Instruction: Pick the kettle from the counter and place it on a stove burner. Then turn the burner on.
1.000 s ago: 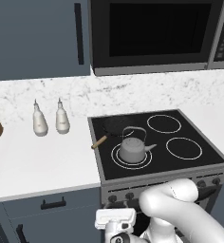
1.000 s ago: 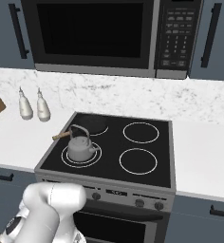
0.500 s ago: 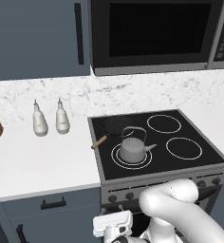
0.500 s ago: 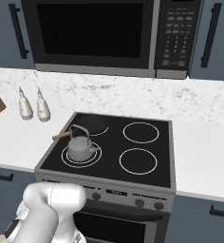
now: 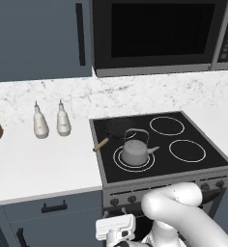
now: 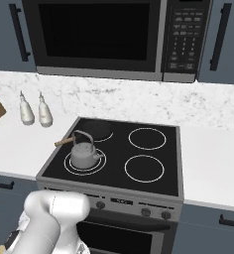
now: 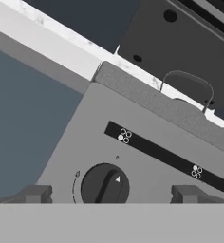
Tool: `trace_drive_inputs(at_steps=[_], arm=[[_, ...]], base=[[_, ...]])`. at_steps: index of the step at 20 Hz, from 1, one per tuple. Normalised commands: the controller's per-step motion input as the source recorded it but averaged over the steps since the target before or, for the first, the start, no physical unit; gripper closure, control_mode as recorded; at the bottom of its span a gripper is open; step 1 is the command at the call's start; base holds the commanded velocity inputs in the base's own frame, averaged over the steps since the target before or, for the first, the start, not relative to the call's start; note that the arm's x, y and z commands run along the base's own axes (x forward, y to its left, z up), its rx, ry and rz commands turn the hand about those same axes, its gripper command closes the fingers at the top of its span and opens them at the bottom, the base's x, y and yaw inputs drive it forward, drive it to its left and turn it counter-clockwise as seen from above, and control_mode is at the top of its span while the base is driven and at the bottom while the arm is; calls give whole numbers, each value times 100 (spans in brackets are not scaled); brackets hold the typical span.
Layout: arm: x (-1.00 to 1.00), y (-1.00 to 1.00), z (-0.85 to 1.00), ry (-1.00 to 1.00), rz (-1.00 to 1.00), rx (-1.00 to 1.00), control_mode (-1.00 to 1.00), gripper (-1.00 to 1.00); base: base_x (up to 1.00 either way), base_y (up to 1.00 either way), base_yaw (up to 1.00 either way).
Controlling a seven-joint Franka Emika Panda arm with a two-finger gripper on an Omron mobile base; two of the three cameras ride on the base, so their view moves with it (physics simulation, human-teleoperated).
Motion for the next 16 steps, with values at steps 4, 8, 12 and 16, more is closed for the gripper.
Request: trace_drive_inputs(at_steps=[4,8,12,16], arm=[[0,-49,0,0,7,0,-100,-100],[0,-50,4,0,6,1,-100,-100],[0,-46,1,0,5,1,-100,-100],[3,-30,0,0,6,0,-100,-100]], base=[[0,0,0],[0,0,0],[0,0,0],[0,0,0]])
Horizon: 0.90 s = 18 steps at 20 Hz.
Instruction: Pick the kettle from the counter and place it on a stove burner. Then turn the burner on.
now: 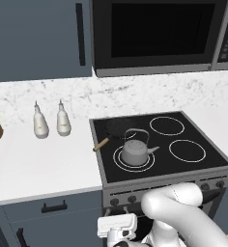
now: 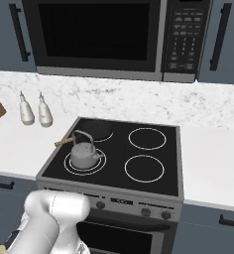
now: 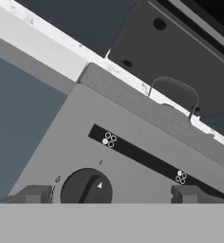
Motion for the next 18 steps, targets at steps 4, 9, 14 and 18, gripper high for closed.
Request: trace_drive_inputs(at_steps=[4,9,14,18], arm=[[18,-15,0,0,5,0,-100,-100],[23,-27,0,0,4,1,-100,-100],[19,-43,0,0,3,1,-100,-100],[23,-25,0,0,2,0,-100,-100]], base=[[0,0,0],[0,0,0],[0,0,0],[0,0,0]])
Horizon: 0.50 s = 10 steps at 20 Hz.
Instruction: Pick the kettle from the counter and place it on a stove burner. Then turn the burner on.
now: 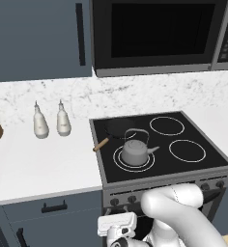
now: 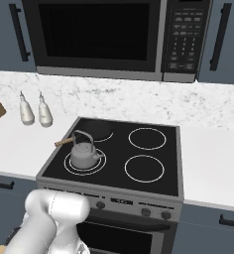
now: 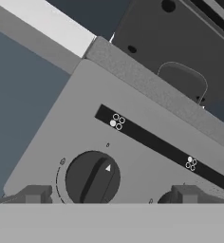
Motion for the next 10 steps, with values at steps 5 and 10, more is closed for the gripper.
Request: trace_drive_inputs(at_steps=[5,10], arm=[[22,-13,6,0,0,2,-100,-100],[23,-10,15,0,0,2,-100,-100]], base=[[0,0,0],[0,0,0]])
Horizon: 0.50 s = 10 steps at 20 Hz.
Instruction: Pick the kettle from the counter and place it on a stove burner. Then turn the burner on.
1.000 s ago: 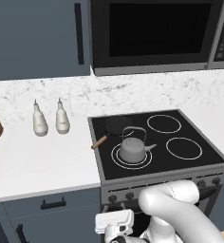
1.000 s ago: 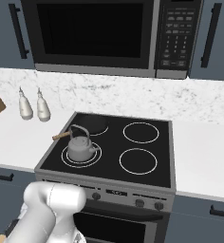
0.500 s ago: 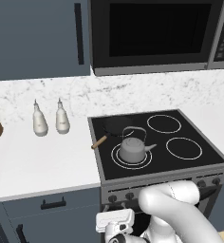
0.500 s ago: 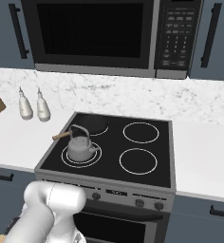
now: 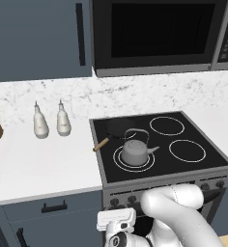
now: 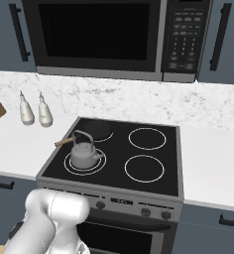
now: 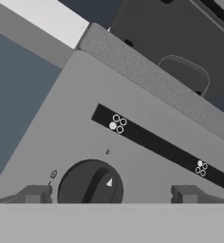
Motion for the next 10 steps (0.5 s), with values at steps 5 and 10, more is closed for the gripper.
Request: trace_drive_inputs(at_steps=[5,10], arm=[[30,-3,2,0,0,1,-100,-100],[33,-4,0,0,0,0,-100,-100]], base=[[0,0,0],[0,0,0]])
